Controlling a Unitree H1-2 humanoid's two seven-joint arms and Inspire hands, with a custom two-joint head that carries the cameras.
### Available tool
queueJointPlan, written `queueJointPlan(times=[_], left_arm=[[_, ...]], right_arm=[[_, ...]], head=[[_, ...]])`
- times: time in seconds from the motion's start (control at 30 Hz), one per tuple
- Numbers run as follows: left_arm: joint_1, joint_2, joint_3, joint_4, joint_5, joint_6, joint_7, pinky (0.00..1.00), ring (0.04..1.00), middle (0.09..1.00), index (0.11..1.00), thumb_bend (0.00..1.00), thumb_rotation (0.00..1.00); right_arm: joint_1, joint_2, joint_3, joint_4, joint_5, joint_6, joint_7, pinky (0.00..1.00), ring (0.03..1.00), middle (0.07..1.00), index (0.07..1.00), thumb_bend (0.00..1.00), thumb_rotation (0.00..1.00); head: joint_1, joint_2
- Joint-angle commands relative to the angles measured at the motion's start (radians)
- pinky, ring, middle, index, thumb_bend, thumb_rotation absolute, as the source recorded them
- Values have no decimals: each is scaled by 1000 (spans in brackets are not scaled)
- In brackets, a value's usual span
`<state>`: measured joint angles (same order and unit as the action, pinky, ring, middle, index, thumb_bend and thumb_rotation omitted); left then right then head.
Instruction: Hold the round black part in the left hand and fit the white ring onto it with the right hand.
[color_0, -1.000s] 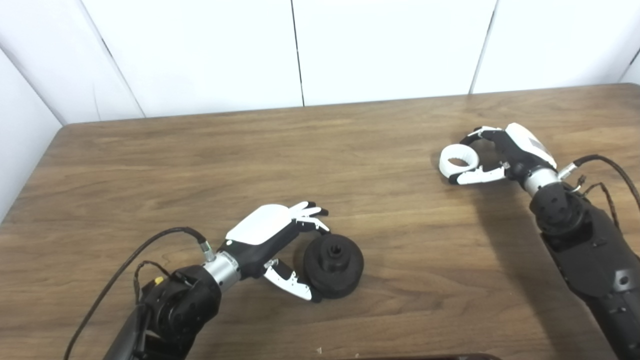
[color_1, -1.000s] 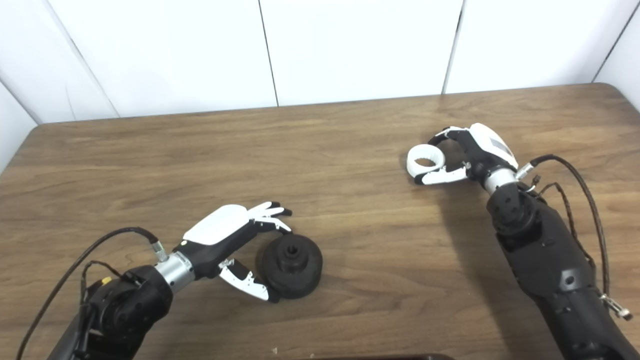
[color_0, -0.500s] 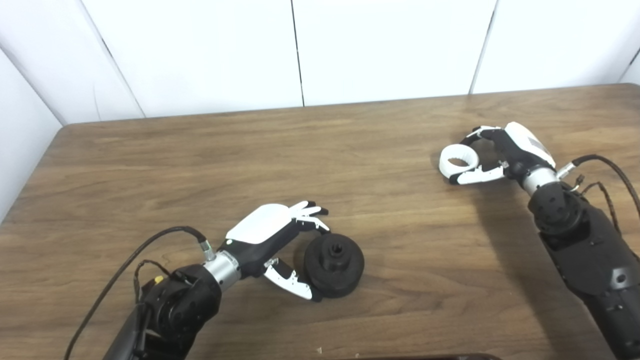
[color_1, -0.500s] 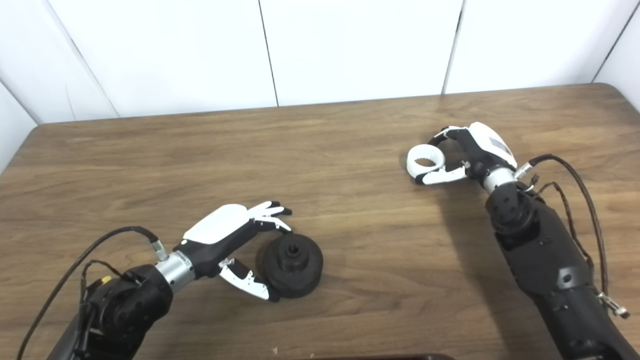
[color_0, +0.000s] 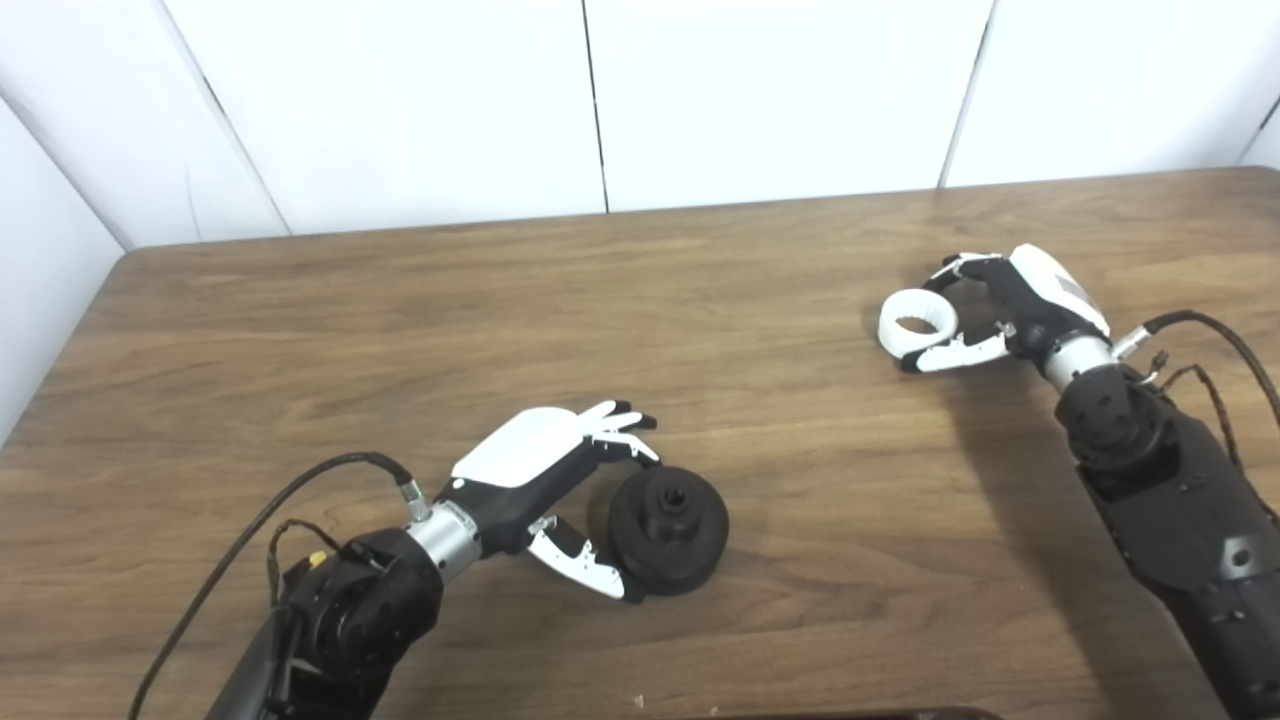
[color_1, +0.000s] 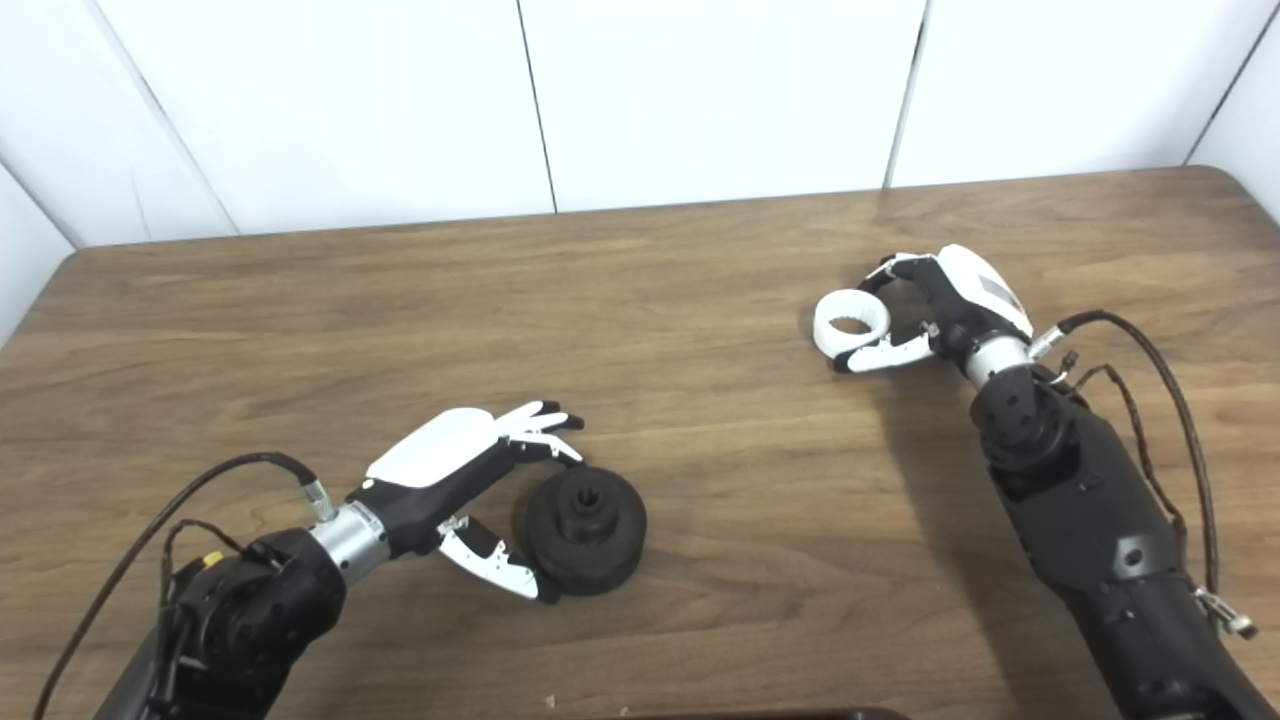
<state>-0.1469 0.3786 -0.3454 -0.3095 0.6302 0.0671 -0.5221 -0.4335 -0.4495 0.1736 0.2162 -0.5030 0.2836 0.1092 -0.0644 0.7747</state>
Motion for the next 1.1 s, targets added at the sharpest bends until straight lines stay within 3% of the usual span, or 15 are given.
queueJointPlan(times=[0.0,0.23,0.3,0.37,1.07], left_arm=[[-25,0,3,-23,-4,5,-2,850,996,949,685,826,344],[-23,2,0,-23,1,-3,4,846,990,946,681,830,349],[-23,2,0,-22,0,-6,6,841,988,944,679,830,345],[-22,1,1,-23,-2,-4,6,842,989,944,680,829,344],[-16,-5,-5,-22,7,-6,11,848,985,942,680,835,344]], right_arm=[[-19,5,1,-6,9,-21,3,889,953,874,623,816,186],[-15,10,-4,-17,11,-19,-3,886,951,870,594,801,174],[-14,12,-7,-17,12,-16,-5,890,953,870,514,583,152],[-14,12,-7,-19,11,-10,-4,896,957,872,498,540,147],[-6,14,-23,-37,22,-14,-7,901,954,866,490,525,144]], head=[[-1,1],[-2,2],[-3,3],[-2,3],[2,2]])
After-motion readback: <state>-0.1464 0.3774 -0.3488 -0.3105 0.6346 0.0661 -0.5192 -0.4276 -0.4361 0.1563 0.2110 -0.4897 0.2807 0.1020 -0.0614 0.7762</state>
